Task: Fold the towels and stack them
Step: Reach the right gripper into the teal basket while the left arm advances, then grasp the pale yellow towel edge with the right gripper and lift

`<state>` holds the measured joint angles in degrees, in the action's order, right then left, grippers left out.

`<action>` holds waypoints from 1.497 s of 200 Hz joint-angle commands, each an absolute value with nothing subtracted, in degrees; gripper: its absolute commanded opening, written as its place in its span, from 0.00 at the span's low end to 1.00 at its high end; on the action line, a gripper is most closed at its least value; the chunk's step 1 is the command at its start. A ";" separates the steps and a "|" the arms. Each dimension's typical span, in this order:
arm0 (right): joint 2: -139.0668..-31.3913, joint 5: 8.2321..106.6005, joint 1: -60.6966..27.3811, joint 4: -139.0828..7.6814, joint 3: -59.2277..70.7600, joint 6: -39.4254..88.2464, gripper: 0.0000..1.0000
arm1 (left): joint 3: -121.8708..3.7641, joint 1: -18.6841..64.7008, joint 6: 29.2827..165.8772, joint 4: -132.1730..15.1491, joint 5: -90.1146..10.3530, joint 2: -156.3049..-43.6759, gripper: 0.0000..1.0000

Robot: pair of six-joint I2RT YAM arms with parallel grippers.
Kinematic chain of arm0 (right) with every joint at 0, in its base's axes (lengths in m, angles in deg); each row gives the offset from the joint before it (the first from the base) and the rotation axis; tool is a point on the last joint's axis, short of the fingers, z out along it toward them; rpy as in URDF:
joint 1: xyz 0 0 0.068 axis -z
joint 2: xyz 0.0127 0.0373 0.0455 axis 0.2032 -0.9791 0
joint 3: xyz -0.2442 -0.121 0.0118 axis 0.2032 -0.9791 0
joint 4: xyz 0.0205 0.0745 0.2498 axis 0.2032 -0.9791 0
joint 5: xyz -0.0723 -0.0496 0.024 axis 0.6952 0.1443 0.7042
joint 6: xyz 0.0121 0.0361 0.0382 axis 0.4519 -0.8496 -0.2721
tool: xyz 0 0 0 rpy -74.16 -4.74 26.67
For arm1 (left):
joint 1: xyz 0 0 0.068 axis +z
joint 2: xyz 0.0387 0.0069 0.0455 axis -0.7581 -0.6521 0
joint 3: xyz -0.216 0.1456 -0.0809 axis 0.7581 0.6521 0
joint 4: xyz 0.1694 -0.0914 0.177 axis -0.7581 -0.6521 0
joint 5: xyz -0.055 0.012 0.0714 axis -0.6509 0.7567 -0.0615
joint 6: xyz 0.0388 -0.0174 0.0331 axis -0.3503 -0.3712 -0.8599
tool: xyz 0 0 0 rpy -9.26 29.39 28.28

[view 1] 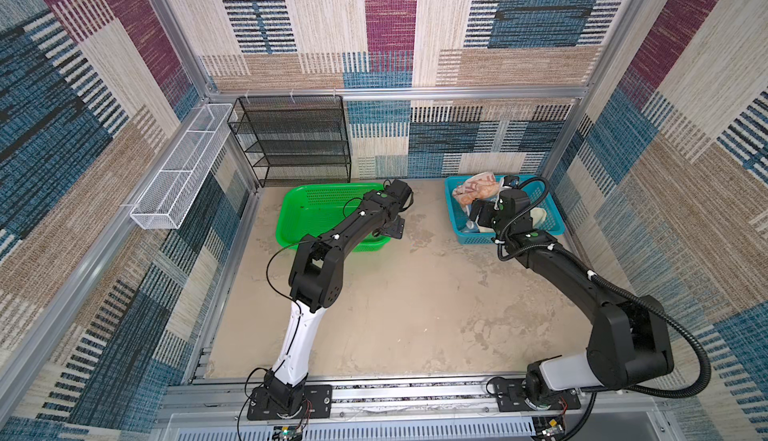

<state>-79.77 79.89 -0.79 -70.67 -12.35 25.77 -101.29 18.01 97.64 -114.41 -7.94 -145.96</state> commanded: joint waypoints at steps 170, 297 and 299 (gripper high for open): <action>-95.95 85.24 3.46 -81.60 0.49 24.66 1.00 | -73.31 21.77 91.21 -88.13 -23.72 -116.48 1.00; -94.48 84.41 4.78 -81.05 -5.14 23.75 0.47 | -43.62 20.73 101.85 -56.17 -40.15 -98.79 1.00; -94.47 84.30 4.78 -81.03 -5.07 23.81 0.42 | -43.71 20.73 101.77 -56.35 -40.15 -98.79 0.99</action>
<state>-94.20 85.86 4.72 -81.80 -5.99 24.24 -42.69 20.72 100.85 -57.17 -37.10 -98.84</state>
